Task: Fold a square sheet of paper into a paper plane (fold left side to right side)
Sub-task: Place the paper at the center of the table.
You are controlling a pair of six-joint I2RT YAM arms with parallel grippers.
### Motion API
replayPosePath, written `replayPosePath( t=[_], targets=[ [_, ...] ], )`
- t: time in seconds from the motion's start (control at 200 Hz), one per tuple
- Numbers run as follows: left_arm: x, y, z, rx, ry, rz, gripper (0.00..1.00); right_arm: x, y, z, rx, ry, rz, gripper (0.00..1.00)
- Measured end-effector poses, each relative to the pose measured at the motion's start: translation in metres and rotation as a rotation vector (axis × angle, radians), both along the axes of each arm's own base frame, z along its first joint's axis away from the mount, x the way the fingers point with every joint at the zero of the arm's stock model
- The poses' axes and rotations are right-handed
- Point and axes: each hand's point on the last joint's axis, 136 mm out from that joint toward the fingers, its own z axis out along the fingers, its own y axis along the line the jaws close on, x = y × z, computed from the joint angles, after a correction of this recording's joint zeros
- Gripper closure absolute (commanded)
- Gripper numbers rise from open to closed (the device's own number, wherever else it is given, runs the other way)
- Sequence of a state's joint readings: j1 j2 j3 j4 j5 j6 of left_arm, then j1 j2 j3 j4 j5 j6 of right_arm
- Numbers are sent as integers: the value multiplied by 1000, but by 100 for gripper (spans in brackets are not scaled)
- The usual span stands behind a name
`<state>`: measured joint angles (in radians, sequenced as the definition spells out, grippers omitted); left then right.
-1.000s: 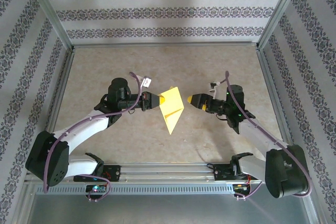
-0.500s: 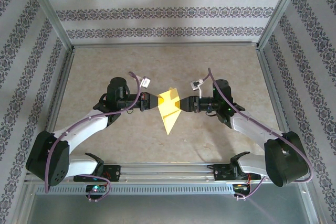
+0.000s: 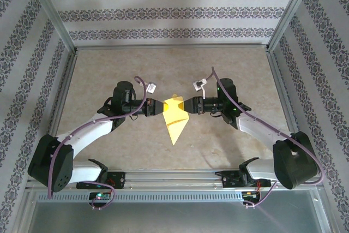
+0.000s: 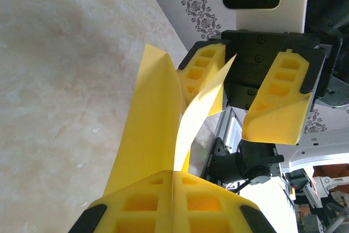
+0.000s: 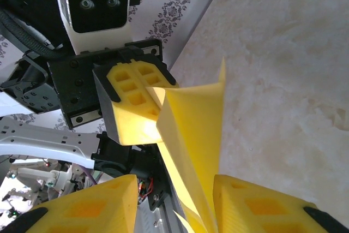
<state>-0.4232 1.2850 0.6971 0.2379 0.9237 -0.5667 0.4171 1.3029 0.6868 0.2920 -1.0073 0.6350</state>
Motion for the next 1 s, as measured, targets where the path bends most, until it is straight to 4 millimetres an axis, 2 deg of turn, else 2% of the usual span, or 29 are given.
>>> replayPosePath(
  t=[0.085, 0.195, 0.255, 0.315, 0.37, 0.465, 0.54, 0.63, 0.759, 0.864, 0.999],
  targets=[
    [0, 0, -2, 2, 2, -2, 100, 2, 3, -1, -7, -2, 5, 64],
    [0, -1, -5, 8, 11, -6, 100, 8, 6, -8, -26, 15, -6, 76],
    [-1, 0, -8, 15, 17, -6, 86, 11, 8, -13, -39, 21, -13, 85],
    [-1, 1, -11, 28, 17, -3, 78, 15, 8, -19, -51, 27, -25, 92],
    [0, 3, -15, 46, 26, 7, 63, 19, 10, -26, -65, 46, -34, 95],
    [5, 10, -27, 99, 35, 51, 52, 24, 14, -44, -97, 81, -43, 100],
    [10, 22, -40, 173, 45, 114, 51, 29, 17, -64, -130, 125, -54, 100],
    [13, 38, -52, 272, 41, 185, 51, 36, 18, -97, -185, 204, -79, 100],
    [12, 58, -56, 388, 6, 263, 53, 42, 13, -140, -265, 317, -146, 100],
    [4, 62, -51, 458, -48, 281, 54, 48, 8, -146, -291, 346, -201, 100],
    [-22, 39, -50, 542, -129, 199, 54, 52, 1, -148, -326, 375, -269, 99]
  ],
)
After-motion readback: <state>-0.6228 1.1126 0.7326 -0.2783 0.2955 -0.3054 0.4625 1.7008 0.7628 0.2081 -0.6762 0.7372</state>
